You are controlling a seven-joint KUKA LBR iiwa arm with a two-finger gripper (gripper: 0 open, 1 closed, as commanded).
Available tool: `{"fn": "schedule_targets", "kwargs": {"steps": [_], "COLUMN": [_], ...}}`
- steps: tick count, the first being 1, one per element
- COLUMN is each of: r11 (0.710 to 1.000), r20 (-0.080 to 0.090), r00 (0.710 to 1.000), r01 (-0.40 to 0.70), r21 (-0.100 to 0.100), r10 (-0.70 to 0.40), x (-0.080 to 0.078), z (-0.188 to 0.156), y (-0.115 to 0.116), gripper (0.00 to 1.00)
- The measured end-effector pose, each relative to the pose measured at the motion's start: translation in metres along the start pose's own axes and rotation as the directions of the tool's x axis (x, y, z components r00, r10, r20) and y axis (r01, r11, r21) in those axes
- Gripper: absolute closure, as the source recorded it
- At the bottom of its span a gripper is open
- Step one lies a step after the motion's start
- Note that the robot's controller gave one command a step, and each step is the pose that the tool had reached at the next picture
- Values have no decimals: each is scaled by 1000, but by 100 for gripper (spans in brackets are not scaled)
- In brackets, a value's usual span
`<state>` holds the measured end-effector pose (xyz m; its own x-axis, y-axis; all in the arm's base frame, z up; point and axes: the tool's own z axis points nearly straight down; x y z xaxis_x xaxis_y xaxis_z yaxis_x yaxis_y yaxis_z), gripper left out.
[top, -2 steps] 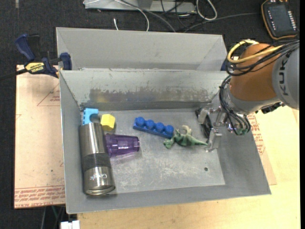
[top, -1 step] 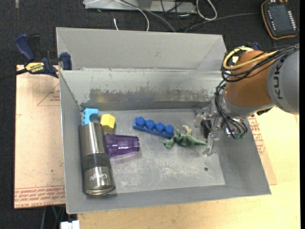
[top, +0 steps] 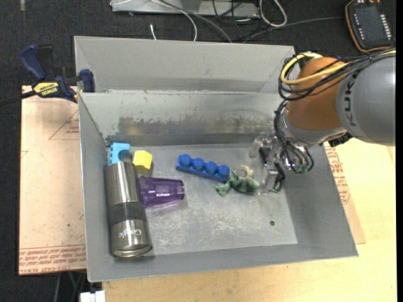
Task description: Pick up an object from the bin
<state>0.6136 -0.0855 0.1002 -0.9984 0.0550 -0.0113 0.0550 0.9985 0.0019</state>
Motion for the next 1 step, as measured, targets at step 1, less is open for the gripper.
{"fn": "schedule_targets", "kwargs": {"steps": [1], "r11": [998], "r20": [-7], "r00": [998], "r01": [69], "r21": [-1], "r10": [-69], "x": [12], "z": [25], "y": [-2], "gripper": [0]}}
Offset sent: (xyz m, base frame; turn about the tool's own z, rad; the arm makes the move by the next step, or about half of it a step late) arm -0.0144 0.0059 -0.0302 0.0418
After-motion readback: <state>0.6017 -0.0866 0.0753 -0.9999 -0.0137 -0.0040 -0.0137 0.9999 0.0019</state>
